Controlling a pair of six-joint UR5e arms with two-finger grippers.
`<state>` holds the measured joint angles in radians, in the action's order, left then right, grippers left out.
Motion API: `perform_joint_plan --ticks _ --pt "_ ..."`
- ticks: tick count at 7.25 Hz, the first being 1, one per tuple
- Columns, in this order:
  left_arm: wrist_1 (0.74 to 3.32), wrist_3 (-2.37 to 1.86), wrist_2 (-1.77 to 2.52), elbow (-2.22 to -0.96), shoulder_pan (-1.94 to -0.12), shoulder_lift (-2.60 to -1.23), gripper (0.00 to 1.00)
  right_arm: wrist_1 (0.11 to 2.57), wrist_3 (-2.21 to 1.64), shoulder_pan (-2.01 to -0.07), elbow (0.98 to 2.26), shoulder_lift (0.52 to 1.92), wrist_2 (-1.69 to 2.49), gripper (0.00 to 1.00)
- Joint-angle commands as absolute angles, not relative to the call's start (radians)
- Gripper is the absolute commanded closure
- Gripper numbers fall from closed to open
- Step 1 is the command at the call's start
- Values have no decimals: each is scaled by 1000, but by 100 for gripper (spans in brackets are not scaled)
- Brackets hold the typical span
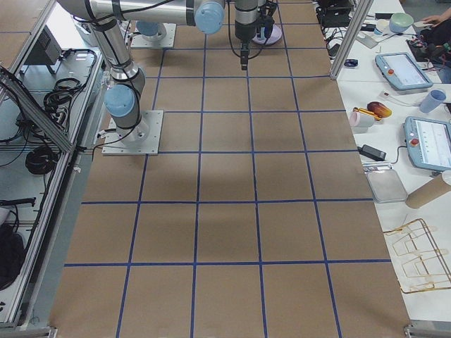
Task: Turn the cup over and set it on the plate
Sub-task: 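Lower the upright mug onto the plate with the left gripper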
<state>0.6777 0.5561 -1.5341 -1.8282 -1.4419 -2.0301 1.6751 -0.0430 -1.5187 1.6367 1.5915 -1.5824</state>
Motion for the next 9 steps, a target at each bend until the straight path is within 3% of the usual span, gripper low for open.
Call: perform_joint_plan --ticks 1,9 --pt "683 552 -1534 -1827 -1442 -2029 0 1675 -43 -1519 1637 1591 -1582 0" --pt "707 447 -1506 -1819 -1460 -1971 0 1675 -43 -1519 1637 1592 -1583 0"
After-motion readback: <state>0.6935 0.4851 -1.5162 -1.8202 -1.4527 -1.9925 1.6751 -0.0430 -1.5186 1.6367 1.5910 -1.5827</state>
